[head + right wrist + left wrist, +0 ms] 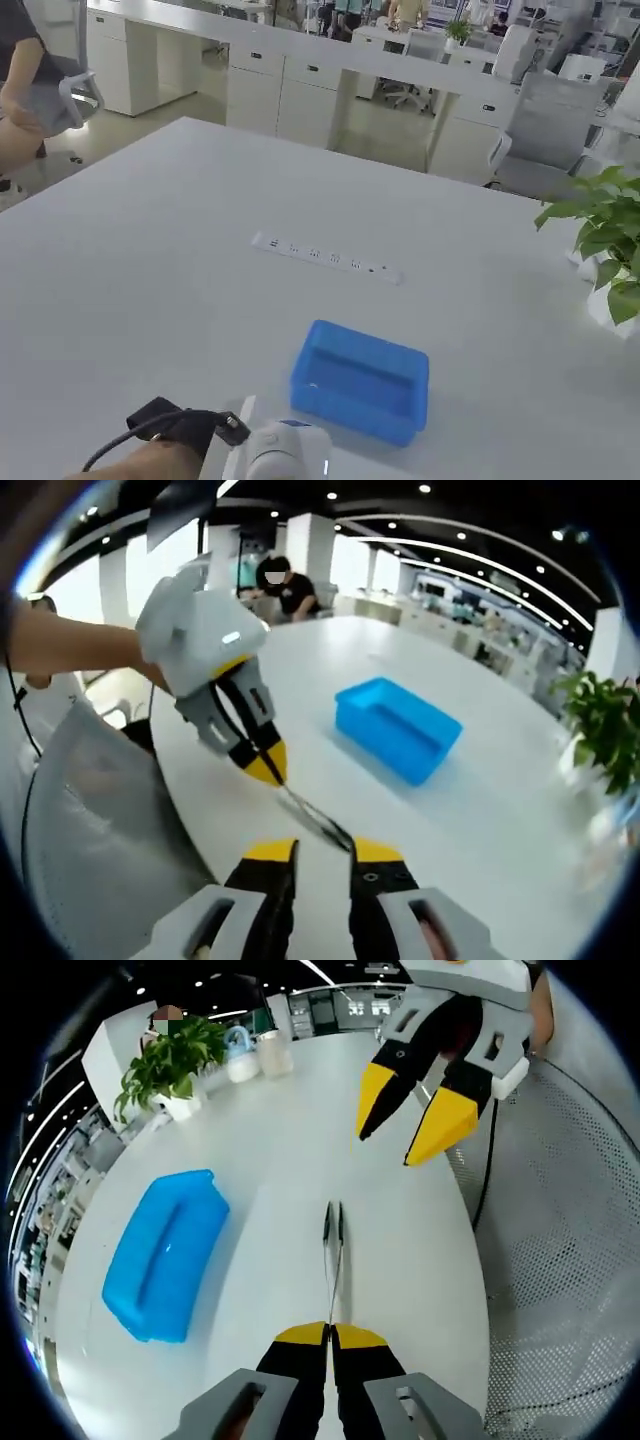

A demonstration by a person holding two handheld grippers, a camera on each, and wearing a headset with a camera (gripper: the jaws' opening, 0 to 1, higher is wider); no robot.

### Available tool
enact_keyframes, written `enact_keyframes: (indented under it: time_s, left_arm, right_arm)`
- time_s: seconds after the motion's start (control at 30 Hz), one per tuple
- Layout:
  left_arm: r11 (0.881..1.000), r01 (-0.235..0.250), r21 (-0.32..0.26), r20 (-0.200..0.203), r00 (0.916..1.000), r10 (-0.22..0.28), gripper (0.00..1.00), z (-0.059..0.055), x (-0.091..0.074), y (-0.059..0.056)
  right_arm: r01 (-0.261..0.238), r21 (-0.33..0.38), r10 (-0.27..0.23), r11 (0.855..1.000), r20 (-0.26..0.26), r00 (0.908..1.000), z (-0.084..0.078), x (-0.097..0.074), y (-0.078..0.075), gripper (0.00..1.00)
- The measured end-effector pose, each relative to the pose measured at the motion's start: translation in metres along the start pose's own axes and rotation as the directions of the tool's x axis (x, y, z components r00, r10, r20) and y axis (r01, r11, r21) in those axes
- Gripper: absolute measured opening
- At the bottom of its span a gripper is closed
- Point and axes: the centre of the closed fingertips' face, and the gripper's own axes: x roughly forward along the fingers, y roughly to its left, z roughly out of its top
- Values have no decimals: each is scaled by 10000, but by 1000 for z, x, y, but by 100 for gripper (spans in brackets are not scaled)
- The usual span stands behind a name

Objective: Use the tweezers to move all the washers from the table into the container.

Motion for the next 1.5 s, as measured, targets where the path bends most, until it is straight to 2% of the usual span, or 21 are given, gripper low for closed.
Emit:
enact_keyframes:
  time_s: [0.2,0.23,0.27,0.33,0.43,0.47,0.57,0.63,0.73,0.77,0.83,0.93,1.0,1.03,1.17,1.27,1.3,1.33,1.4,1.43,1.5]
  left_arm:
    - [9996,109,269,-641,9979,-92,0,-12,7,0]
    - [9995,48,328,-46,10000,-46,0,-1,6,1]
    - [9998,97,172,-398,9992,-90,0,-7,4,1]
    - [9993,61,-370,-439,9990,-78,0,-10,7,2]
    - [9998,-143,129,-415,9990,149,0,-8,5,-2]
    - [9989,-250,393,-418,9988,266,0,-10,8,-1]
    - [9967,-811,102,-488,9955,815,2,-9,6,3]
    - [9860,-1659,-191,-484,9851,1648,9,-10,3,11]
    - [9710,-2185,-966,-646,9749,2130,11,-14,0,11]
    - [9679,-2285,-1052,-970,9710,2187,11,-20,-3,10]
    - [9402,-2723,-2046,-1240,9600,2511,14,-25,-8,13]
    - [8968,-2512,-3641,-1309,9672,2178,35,-25,-14,7]
    - [8648,-2747,-4203,-712,9601,2703,44,-14,-27,9]
    - [8412,-2969,-4519,-652,9514,3008,47,-11,-37,9]
    - [7736,-3221,-5457,-118,9260,3772,67,-1,-63,7]
    - [7040,-3354,-6260,115,8987,4384,83,-3,-85,3]
    - [6886,-3405,-6403,97,8927,4505,86,-4,-91,3]
    - [6637,-3558,-6580,29,8801,4747,88,-7,-99,2]
    - [6355,-3972,-6621,-132,8540,5201,92,-12,-112,3]
    - [6173,-4372,-6541,-208,8261,5631,92,-15,-122,4]
    - [5869,-4619,-6649,-350,8042,5933,95,-20,-133,2]
  right_arm:
    - [92,763,-120,9970,366,9993,3,-11,-3,22]
    - [132,794,-162,9968,376,9992,3,-13,-4,22]
    - [213,810,-249,9965,428,9988,3,-15,-4,22]
    - [321,850,-361,9959,467,9983,3,-18,-6,22]
    - [390,1054,-448,9937,525,9976,0,-22,-8,23]
    - [408,1114,-471,9929,543,9974,0,-23,-9,23]
    - [594,1205,-701,9909,871,9937,7,-29,-12,24]
    - [820,1217,-940,9892,969,9908,8,-31,-17,24]
    - [932,1430,-1101,9853,1151,9872,10,-34,-20,26]
    - [938,1488,-1123,9844,1213,9862,11,-34,-21,26]
    - [961,1632,-1185,9819,1337,9839,13,-34,-23,28]
    - [835,1743,-1087,9812,1402,9841,14,-31,-25,30]
    - [820,1744,-1081,9813,1457,9834,15,-31,-26,33]
    - [776,1789,-1045,9808,1463,9837,15,-31,-26,33]
    - [531,1958,-854,9792,1605,9833,17,-32,-24,37]
    - [442,1875,-741,9813,1552,9851,15,-32,-22,42]
    - [449,1818,-733,9823,1525,9856,14,-33,-22,42]
    - [420,1819,-701,9824,1511,9860,14,-33,-22,43]
    - [325,1918,-624,9809,1520,9864,13,-34,-21,45]
    - [231,1969,-530,9802,1481,9876,13,-34,-21,45]
    - [261,1969,-555,9801,1451,9879,12,-34,-22,45]
